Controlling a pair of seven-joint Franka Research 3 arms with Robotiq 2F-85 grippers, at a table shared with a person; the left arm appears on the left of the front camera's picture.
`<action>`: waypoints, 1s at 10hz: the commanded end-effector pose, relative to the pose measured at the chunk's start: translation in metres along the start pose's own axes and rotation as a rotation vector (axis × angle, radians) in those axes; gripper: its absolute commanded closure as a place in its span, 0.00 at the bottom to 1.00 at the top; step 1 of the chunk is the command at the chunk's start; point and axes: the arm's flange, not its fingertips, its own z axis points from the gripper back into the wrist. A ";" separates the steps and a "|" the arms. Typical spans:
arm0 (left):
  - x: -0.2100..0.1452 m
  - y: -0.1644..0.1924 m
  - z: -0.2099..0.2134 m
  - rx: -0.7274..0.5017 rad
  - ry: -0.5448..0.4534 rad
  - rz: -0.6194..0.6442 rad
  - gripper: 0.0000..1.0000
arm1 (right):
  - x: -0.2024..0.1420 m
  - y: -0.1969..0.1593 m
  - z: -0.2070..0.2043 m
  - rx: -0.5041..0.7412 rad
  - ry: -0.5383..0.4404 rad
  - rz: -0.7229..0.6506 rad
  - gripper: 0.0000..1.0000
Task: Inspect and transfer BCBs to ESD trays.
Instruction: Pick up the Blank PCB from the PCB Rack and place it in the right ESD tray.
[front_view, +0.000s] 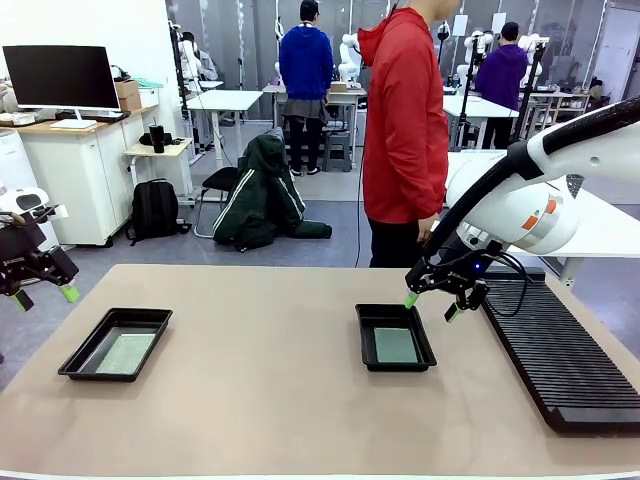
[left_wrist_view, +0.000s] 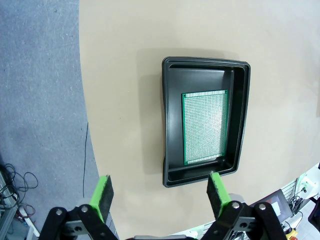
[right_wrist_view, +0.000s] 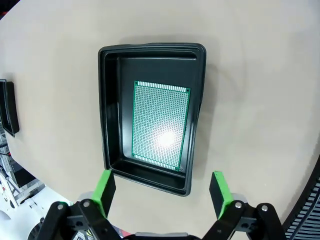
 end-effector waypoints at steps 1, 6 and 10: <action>-0.001 0.001 -0.001 0.000 -0.013 -0.003 0.00 | 0.000 0.000 -0.002 0.015 0.001 0.006 0.00; -0.001 0.001 -0.001 0.000 -0.013 -0.003 0.00 | 0.000 0.000 -0.002 0.015 0.001 0.006 0.00; -0.001 0.001 -0.001 0.000 -0.013 -0.003 0.00 | 0.000 0.000 -0.002 0.015 0.001 0.006 0.00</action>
